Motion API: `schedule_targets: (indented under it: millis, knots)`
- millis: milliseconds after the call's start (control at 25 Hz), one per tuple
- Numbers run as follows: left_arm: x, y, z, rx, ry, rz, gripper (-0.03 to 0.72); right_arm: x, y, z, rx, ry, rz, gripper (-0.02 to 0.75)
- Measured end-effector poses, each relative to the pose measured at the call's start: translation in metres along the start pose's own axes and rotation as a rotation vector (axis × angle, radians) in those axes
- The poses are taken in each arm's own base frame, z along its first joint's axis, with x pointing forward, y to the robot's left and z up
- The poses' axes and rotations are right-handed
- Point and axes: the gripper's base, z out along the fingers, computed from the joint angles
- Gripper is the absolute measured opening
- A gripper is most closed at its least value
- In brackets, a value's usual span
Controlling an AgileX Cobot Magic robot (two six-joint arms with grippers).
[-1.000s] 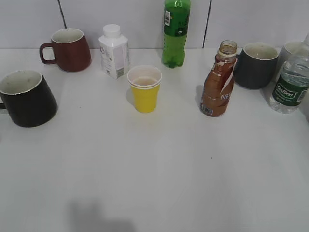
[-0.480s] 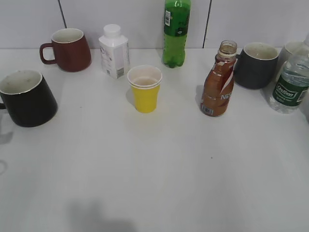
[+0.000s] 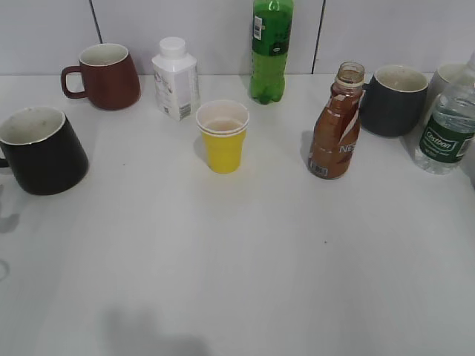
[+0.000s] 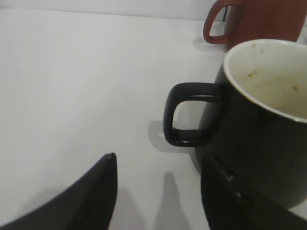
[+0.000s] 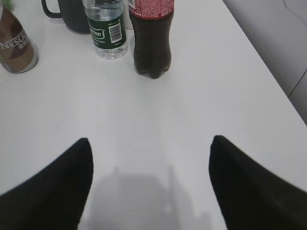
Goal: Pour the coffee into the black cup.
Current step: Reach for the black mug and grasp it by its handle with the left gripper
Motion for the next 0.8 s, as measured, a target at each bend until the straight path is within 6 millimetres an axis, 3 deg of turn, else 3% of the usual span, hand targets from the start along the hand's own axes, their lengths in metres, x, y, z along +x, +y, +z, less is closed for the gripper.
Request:
schedule_targets:
  millis: [480, 800]
  knots:
    - [0.004, -0.005, 0.015, 0.051, -0.139, 0.042, 0.429, 0.0, 0.0, 0.0, 0.0, 0.0, 0.0, 0.586]
    - [0.017, -0.002, 0.023, 0.038, -0.107, 0.038, 0.429, 0.0, 0.0, 0.0, 0.0, 0.0, 0.0, 0.586]
